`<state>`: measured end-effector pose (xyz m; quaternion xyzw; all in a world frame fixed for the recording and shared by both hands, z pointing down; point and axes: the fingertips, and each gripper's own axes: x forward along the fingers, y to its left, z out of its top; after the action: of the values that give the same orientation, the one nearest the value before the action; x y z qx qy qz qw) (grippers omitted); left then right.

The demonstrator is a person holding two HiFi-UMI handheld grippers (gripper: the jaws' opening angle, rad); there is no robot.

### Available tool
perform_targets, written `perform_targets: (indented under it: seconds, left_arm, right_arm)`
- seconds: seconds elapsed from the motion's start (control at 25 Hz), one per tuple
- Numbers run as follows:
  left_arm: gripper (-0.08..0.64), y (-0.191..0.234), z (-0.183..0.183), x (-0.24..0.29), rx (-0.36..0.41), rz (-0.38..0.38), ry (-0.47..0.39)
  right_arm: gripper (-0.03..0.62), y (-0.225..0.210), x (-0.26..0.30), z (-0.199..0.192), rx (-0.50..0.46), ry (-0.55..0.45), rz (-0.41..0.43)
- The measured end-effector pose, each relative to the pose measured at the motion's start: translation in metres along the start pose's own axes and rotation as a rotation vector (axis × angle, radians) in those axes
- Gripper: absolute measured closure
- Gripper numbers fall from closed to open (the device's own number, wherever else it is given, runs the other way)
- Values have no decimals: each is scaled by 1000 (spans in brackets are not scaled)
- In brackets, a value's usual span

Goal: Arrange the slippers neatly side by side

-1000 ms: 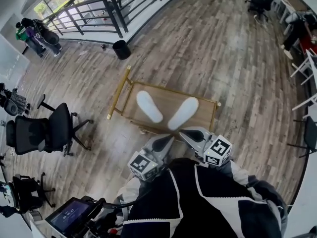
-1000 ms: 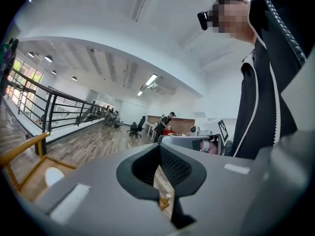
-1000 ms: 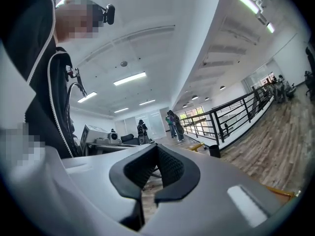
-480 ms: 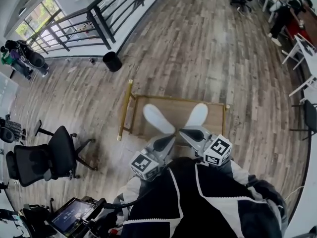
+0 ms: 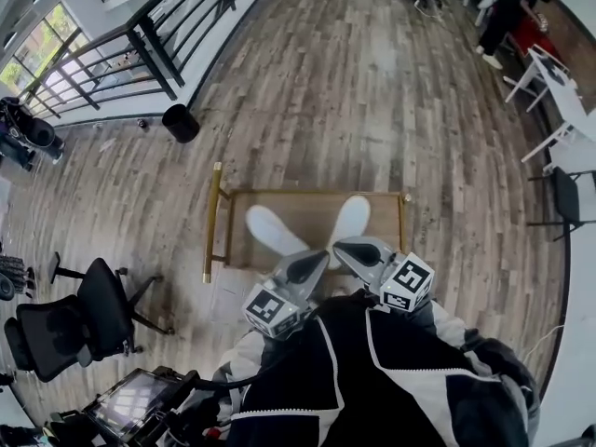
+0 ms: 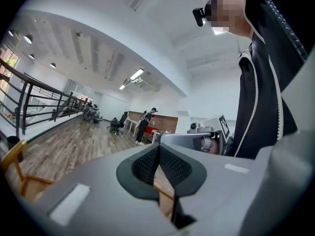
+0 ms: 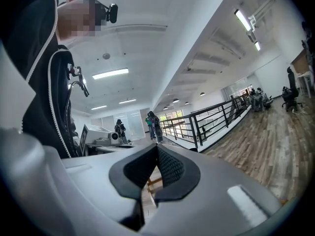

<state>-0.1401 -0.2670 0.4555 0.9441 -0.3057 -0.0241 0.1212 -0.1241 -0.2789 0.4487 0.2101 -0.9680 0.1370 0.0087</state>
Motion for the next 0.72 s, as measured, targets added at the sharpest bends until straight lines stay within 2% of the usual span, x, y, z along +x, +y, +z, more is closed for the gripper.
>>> perform_targets:
  seconds: [0.12,0.28,0.4,0.72]
  left_arm:
    - [548,-4,-2,14,-26,10,-33]
    - [548,-12,-13,33,16,23,-33]
    - [548,-12,-18,42,-3,37,-41]
    - [548,-3,-9,47,32,-8,-21]
  right_arm:
    - [588,-7,-12,-1,-35,12,0]
    - [588,-17,-24,-2,-77,28,25]
    - [588,-29,-31,-4,-79,35,19]
    - [588,-39,-34,7,-77,-14,-31]
